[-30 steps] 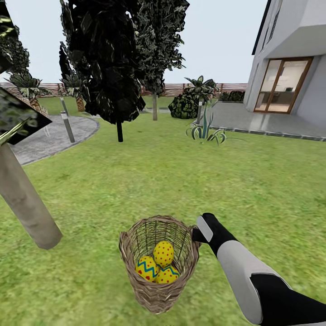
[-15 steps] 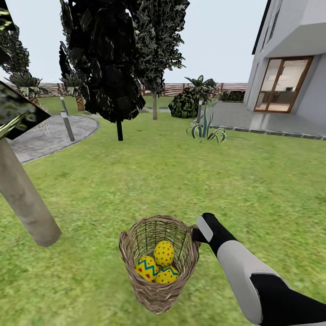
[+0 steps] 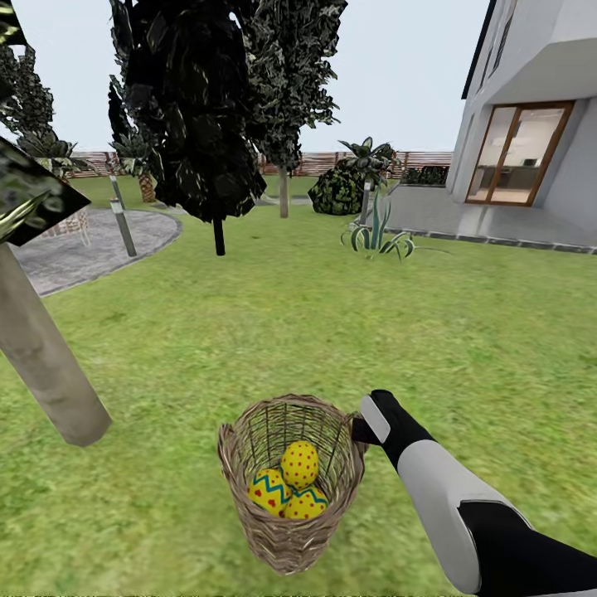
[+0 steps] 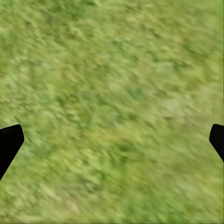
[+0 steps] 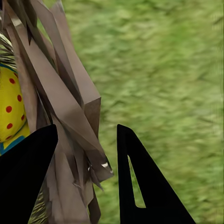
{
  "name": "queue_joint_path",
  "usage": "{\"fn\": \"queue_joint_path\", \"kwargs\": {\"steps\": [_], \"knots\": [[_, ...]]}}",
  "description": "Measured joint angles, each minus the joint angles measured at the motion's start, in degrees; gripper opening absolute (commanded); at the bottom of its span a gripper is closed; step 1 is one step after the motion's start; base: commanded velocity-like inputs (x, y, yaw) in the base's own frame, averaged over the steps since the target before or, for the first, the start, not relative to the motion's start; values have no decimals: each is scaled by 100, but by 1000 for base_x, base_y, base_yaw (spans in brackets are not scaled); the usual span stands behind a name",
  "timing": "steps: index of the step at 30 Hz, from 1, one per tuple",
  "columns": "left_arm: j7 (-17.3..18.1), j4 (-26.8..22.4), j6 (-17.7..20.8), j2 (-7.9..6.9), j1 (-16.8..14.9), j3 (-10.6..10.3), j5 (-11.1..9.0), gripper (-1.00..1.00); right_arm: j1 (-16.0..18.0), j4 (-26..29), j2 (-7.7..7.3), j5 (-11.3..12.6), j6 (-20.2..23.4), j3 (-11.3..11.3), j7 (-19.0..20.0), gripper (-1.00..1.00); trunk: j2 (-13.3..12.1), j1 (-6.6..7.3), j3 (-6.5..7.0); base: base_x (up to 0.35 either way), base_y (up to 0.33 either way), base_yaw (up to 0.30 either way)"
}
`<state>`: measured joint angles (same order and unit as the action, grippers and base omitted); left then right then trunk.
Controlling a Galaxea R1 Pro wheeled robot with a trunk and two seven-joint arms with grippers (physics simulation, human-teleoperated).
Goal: Take the three Easter eggs out of the wicker basket on the lawn in the garden, then place them on the lawn next to a single tree (choose any tree) so that all three eggs are next to the same tree and none are left in the basket.
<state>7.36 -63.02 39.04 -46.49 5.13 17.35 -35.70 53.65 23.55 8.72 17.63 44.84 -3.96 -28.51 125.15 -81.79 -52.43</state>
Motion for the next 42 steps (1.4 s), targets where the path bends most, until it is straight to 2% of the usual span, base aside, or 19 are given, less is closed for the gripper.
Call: {"fn": "queue_joint_path", "kwargs": {"steps": [42], "knots": [[0,0,-11,0,0,0,3,100,-1,-6,9,2,-2,0,0,-100,1685,-923,-754,0,0,0]]}}
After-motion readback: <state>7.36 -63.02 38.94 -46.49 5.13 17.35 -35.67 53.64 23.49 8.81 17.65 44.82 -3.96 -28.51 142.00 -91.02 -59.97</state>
